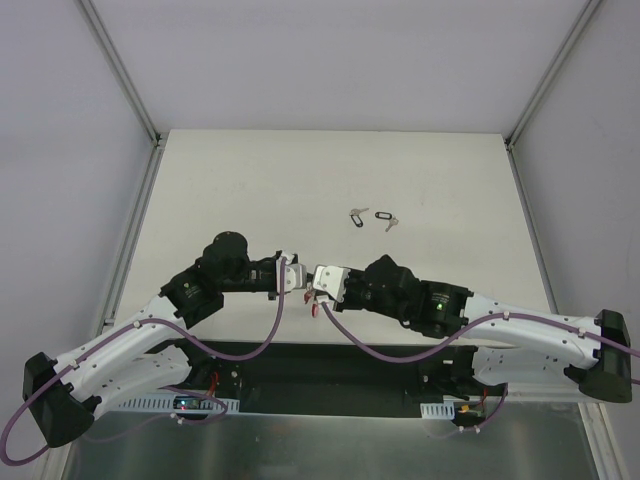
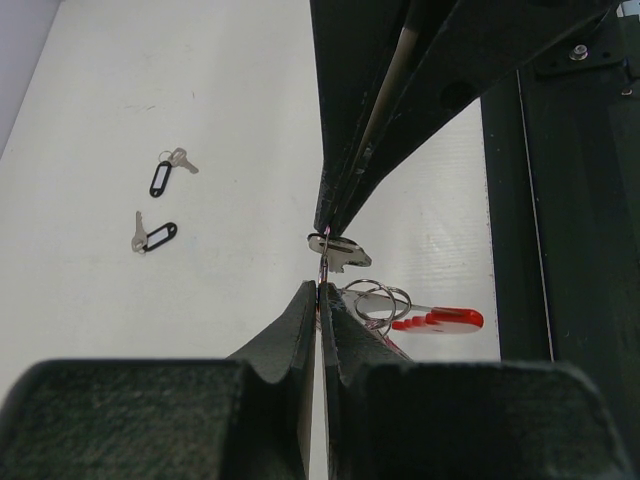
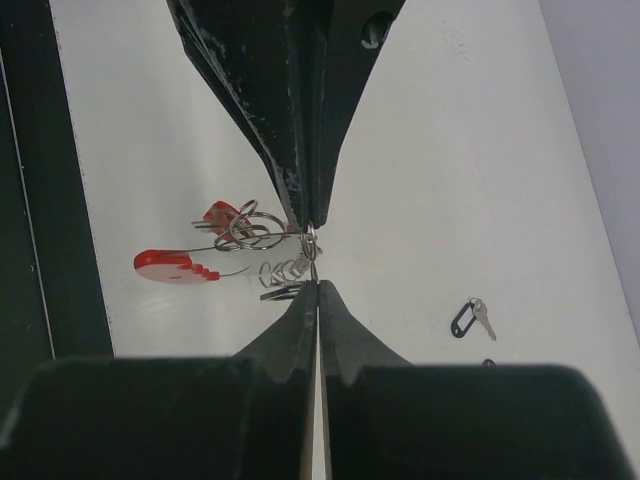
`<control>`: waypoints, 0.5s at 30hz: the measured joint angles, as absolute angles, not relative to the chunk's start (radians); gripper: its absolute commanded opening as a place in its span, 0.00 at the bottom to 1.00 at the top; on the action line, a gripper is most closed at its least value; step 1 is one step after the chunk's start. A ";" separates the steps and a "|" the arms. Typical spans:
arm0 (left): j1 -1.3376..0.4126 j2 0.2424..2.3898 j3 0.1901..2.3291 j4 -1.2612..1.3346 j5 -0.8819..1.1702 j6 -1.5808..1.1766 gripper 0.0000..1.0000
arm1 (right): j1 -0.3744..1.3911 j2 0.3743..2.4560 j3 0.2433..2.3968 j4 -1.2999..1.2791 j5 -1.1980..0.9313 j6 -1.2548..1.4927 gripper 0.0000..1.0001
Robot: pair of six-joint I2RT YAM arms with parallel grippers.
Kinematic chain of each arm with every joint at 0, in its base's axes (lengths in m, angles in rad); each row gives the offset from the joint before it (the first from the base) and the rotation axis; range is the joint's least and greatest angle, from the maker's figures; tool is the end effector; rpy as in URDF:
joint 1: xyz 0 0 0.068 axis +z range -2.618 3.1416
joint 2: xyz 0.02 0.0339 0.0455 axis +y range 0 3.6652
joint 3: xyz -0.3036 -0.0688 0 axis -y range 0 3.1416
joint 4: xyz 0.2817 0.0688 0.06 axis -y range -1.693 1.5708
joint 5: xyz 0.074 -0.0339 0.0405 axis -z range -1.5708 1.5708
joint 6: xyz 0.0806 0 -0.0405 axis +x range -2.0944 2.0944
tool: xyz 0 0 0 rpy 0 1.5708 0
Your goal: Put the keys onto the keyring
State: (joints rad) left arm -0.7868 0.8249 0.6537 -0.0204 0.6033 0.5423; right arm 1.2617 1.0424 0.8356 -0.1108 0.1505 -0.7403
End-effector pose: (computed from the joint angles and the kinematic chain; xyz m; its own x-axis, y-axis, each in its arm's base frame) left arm 0.1368 -0.2019 0.3209 0.3887 0.2120 -0.8966 0.9057 0.0906 0.4141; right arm 0.1031 0.2830 0.3286 0.5359 -0.5140 -0.6698 -0.7274 0.1216 -0.6753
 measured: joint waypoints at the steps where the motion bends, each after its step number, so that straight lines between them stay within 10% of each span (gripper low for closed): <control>1: -0.787 0.825 0.654 -0.020 0.604 0.542 0.00 | 1.261 1.043 0.836 -0.111 0.150 -0.740 0.01; 15: -0.787 0.847 0.654 -0.019 0.648 0.542 0.00 | 1.260 1.043 0.836 -0.123 0.146 -0.737 0.02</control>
State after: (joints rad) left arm -0.7868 0.8474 0.6537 -0.0193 0.6483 0.5419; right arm 1.2602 1.0428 0.8356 -0.1234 0.1463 -0.7368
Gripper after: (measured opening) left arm 0.007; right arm 0.018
